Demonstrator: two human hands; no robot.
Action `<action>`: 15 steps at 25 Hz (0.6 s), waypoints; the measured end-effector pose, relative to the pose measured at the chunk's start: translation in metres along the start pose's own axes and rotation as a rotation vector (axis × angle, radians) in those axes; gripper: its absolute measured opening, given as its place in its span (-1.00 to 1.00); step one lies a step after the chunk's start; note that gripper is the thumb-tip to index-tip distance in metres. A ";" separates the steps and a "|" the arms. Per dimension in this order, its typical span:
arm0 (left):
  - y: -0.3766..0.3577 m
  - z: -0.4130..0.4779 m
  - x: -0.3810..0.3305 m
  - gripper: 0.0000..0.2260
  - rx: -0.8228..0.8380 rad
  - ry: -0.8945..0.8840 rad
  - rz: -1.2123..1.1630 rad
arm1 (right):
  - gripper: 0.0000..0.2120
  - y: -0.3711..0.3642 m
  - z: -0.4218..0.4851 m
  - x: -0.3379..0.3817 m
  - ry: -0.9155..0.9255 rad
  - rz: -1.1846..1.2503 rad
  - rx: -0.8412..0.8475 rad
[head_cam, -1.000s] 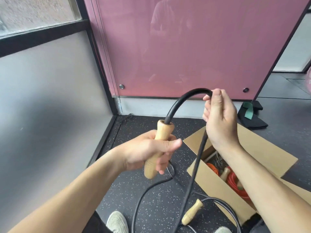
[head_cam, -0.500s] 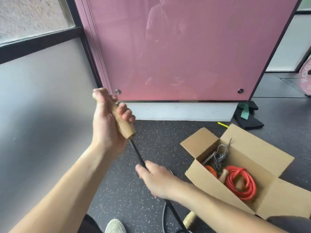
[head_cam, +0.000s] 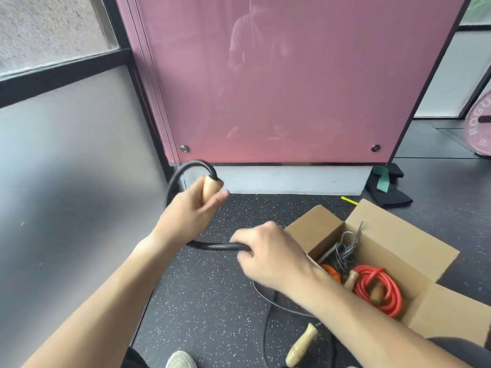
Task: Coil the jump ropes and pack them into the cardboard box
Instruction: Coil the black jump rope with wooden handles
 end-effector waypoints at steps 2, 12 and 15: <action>-0.011 -0.012 -0.006 -0.55 0.259 0.124 0.066 | -0.90 0.020 0.004 -0.015 0.015 -0.151 -0.156; -0.039 -0.083 -0.054 -0.54 1.486 0.289 -0.591 | -0.90 0.051 -0.002 -0.077 -0.149 -0.092 -0.521; -0.048 -0.089 -0.073 -0.60 1.544 0.174 -0.955 | -0.90 0.034 0.003 -0.042 -0.188 0.322 -0.436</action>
Point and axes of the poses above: each hand's wrist, its own z-axis towards the middle knuckle, its own y-axis out of the back of the hand, x = y × z, the point moved 2 cm from there along z, towards the middle knuckle, and after that the axes turned 13 degrees about y, right-handed, at the moved point
